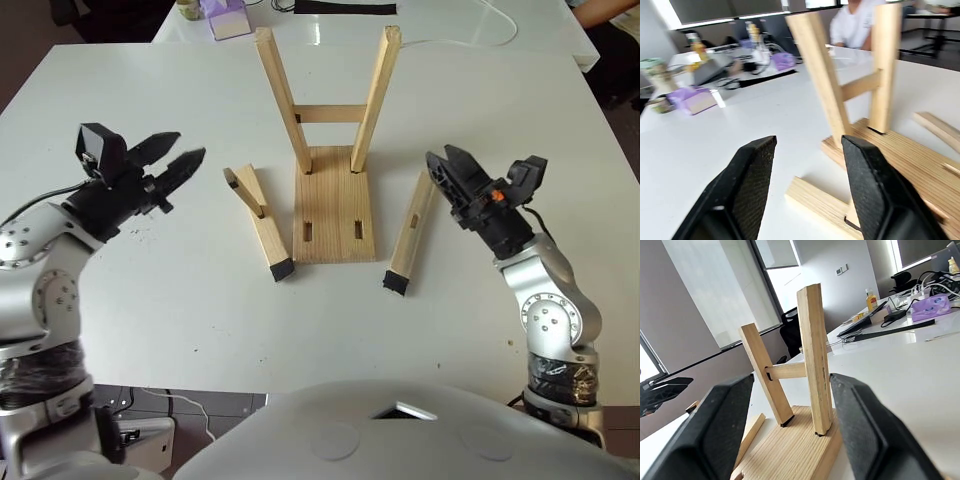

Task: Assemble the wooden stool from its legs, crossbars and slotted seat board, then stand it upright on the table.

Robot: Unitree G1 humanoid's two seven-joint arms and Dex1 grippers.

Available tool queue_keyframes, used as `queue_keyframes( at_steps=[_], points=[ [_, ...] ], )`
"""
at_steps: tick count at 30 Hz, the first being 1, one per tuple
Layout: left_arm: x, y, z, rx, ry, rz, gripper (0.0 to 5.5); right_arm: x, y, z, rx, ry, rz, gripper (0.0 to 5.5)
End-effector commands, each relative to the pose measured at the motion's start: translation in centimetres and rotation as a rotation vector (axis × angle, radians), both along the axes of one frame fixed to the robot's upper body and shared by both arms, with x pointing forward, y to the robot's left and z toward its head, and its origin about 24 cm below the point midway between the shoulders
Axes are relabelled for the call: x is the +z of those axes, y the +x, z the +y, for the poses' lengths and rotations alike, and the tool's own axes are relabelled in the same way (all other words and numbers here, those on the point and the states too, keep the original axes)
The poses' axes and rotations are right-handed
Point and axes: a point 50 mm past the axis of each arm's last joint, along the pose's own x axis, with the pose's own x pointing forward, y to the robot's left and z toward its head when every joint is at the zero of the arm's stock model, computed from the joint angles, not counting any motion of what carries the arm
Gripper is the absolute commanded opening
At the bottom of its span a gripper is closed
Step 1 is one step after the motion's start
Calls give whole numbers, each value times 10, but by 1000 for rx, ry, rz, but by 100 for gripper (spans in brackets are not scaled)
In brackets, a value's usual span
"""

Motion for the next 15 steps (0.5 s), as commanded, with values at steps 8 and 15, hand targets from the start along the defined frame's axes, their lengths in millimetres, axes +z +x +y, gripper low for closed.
queue_keyframes(
  at_steps=[8, 15],
  points=[
    [15, 29, -94, 375, -258, -161, 242, 14, 22, 7, -41, 38, 100, 279],
    [14, 17, -80, 522, -246, -166, 242, 8, 29, 9, -10, 22, 135, 279]
  ],
)
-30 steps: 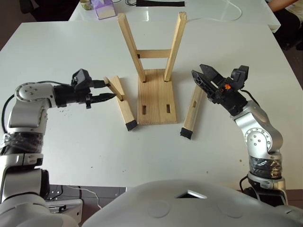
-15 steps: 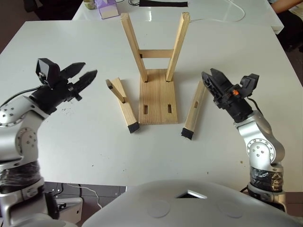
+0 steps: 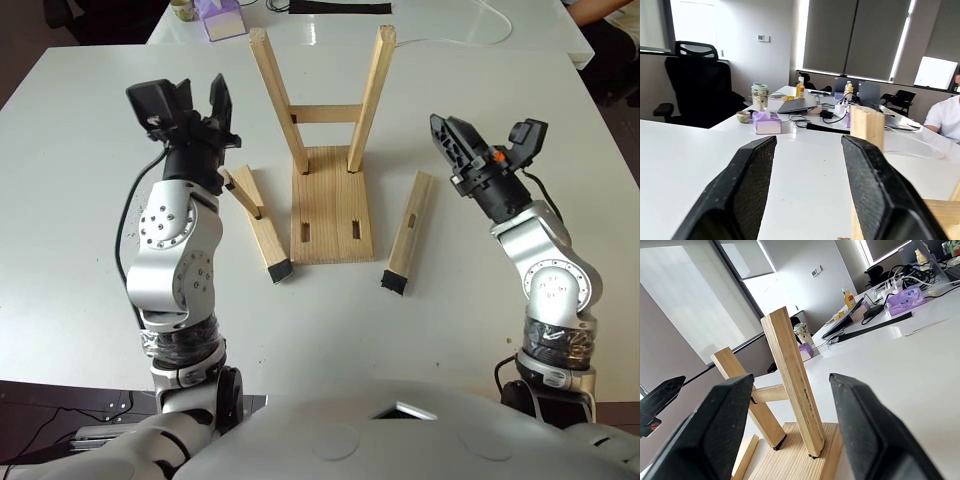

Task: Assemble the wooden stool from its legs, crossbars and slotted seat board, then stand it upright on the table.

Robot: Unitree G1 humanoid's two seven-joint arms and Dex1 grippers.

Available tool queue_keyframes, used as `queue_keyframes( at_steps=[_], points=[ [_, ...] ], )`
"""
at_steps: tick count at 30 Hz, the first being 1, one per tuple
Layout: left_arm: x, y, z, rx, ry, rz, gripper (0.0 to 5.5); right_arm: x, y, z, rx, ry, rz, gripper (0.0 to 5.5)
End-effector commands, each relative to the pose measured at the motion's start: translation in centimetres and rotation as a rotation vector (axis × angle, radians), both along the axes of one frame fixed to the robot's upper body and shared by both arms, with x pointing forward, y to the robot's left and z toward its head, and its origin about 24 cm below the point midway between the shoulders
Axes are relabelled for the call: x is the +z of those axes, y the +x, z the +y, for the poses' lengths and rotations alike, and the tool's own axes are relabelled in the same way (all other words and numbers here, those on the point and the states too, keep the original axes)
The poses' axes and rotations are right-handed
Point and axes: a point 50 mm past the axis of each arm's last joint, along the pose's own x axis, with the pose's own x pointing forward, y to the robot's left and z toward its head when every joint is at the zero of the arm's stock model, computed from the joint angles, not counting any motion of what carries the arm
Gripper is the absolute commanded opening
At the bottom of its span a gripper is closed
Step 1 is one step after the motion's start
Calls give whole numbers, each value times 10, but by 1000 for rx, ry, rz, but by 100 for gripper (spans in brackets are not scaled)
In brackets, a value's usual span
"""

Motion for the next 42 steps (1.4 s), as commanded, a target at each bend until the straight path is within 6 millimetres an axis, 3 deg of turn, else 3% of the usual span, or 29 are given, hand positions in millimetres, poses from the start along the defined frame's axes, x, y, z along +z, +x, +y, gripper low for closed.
queue_keyframes(
  at_steps=[1, 4, 9, 11, 16, 19, 24, 30, 32, 34, 39, 42],
  points=[
    [10, -9, 6, 42, 0, -20, 242, -2, -1, -4, -8, -23, 9, 279],
    [16, -11, 2, 24, 2, -44, 242, -6, -3, -5, -30, -20, 20, 279],
    [6, -7, -5, 25, -26, 3, 242, -7, 0, 3, 8, -28, 20, 279],
    [-10, -5, -3, 54, -46, 68, 242, -7, 3, 4, 18, -35, 22, 279],
    [-74, 2, -9, 67, -102, 296, 242, -7, 13, 9, 59, -48, 25, 279],
    [-85, 1, -7, 73, -119, 297, 242, -6, 13, 9, 65, -43, 21, 279],
    [-50, -8, -3, 103, -173, 103, 242, -9, 11, 9, 78, -28, 39, 279],
    [46, -14, 24, 209, -43, -202, 242, -26, -10, 9, 40, -11, 100, 279],
    [57, -19, 34, 270, -36, -195, 242, -34, -18, 9, 13, -12, 122, 279],
    [43, -25, 42, 327, -26, -82, 242, -39, -24, 9, -10, -9, 133, 279],
    [-41, -64, 80, 509, 2, 382, 242, -48, -32, 7, -60, -6, 149, 279],
    [-82, -92, 86, 460, 41, 596, 242, -55, -39, 4, -89, -17, 168, 279]
  ],
)
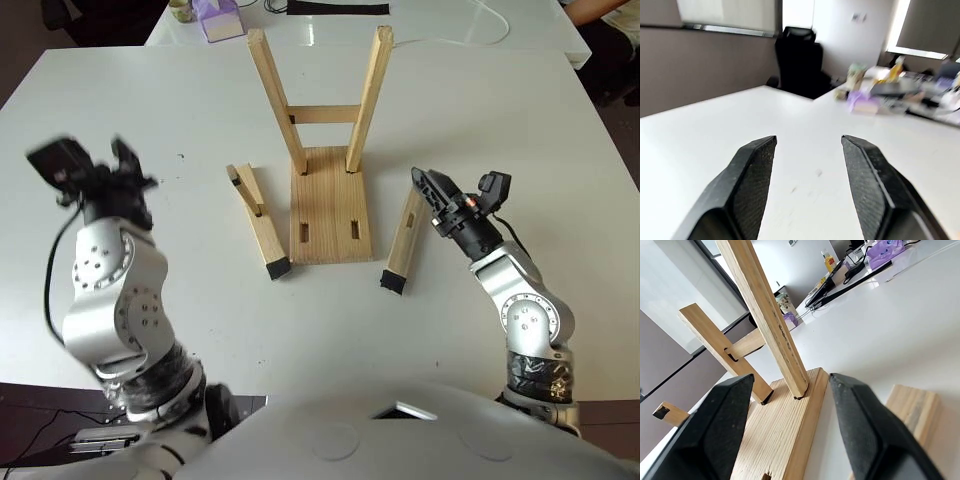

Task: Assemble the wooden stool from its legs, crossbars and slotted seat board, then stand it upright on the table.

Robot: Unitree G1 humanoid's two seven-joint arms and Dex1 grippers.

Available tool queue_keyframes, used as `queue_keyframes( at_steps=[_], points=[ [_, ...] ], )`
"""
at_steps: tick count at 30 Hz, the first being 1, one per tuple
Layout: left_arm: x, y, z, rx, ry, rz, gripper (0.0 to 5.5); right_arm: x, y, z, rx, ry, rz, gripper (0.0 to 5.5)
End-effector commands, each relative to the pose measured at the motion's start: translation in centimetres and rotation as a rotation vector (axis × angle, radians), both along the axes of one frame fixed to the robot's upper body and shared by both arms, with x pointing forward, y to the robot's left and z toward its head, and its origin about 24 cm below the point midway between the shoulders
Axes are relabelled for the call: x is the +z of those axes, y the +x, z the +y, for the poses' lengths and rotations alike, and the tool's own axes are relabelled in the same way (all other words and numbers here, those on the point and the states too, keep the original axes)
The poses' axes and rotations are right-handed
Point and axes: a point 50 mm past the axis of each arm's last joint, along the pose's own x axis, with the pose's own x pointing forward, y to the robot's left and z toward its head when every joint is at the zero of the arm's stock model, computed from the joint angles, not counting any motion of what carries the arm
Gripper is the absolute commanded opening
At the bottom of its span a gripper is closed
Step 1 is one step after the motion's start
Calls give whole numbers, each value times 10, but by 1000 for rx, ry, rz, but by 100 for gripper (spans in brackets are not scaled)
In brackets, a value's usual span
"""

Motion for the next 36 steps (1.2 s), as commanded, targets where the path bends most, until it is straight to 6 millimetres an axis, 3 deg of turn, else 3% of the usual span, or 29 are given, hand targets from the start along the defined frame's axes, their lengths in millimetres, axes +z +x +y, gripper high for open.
queue_keyframes(
  at_steps=[1, 6, 12, 18, 27, 36],
  points=[
    [-47, -31, 1, -80, -53, 251, 242, -6, -8, -4, -40, -27, 16, 279],
    [-45, -27, -53, -402, -247, 299, 242, -7, -12, -12, -63, -50, 18, 279],
    [-35, -19, -88, -548, -306, 291, 319, -7, -7, -14, -50, -64, 19, 279],
    [-33, -6, -95, -571, -317, 304, 319, -6, -1, -13, -27, -72, 14, 279],
    [-51, 8, -105, -612, -245, 482, 319, -7, 5, -7, -15, -63, 4, 279],
    [-58, -14, -91, -669, -170, 661, 319, -16, -7, -3, -65, -41, 32, 279]
  ],
)
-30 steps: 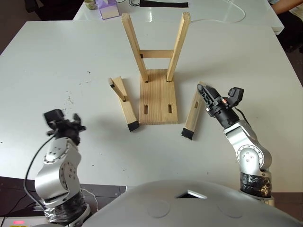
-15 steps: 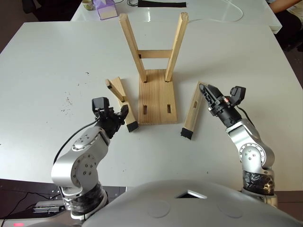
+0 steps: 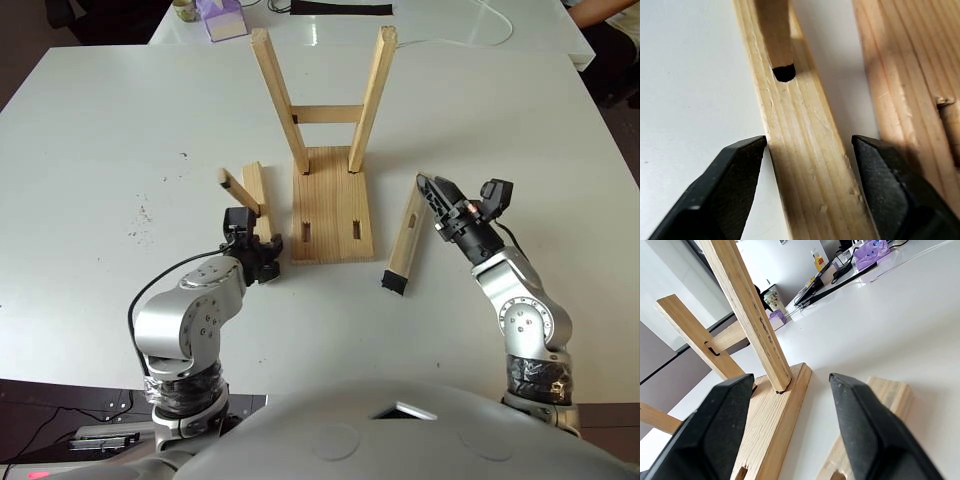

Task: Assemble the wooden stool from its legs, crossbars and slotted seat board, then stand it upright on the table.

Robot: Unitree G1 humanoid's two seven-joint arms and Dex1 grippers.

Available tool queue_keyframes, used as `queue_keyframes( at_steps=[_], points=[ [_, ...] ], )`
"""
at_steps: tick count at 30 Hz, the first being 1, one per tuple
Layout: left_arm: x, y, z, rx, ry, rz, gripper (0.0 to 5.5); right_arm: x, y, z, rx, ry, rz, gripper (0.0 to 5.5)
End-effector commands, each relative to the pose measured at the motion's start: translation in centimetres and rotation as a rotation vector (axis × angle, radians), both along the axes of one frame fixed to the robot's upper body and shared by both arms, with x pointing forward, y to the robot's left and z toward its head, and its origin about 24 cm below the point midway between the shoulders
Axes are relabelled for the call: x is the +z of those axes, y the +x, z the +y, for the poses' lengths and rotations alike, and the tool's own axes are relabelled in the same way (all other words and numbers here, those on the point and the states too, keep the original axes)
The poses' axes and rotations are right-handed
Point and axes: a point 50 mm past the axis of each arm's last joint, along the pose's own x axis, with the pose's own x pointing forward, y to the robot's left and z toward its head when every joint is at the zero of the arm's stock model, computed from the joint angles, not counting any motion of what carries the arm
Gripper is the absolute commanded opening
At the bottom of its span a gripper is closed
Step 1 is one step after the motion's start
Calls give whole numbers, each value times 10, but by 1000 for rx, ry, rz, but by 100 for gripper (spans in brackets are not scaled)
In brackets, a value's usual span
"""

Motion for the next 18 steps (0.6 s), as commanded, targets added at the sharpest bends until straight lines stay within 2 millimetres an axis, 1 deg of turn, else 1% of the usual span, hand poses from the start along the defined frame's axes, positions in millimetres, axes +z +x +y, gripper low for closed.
queue_keyframes(
  at_steps=[1, 4, 7, 10, 15, 18],
  points=[
    [-4, -18, 13, -65, 58, 92, 319, -3, -7, 4, -27, 2, 6, 279],
    [-3, -24, 23, -83, 83, 117, 319, -4, -11, 3, -55, 10, 8, 279],
    [-7, -27, 24, -107, 71, 142, 319, -6, -13, 5, -71, 17, 10, 279],
    [-15, -27, 30, -131, 99, 162, 273, -6, -13, 7, -80, 21, 6, 279],
    [-22, -17, 38, -191, 151, 148, 206, -7, -7, 2, -166, 4, -18, 279],
    [-26, -11, 43, -204, 182, 124, 205, -1, -1, -7, -286, 12, -57, 279]
  ],
)
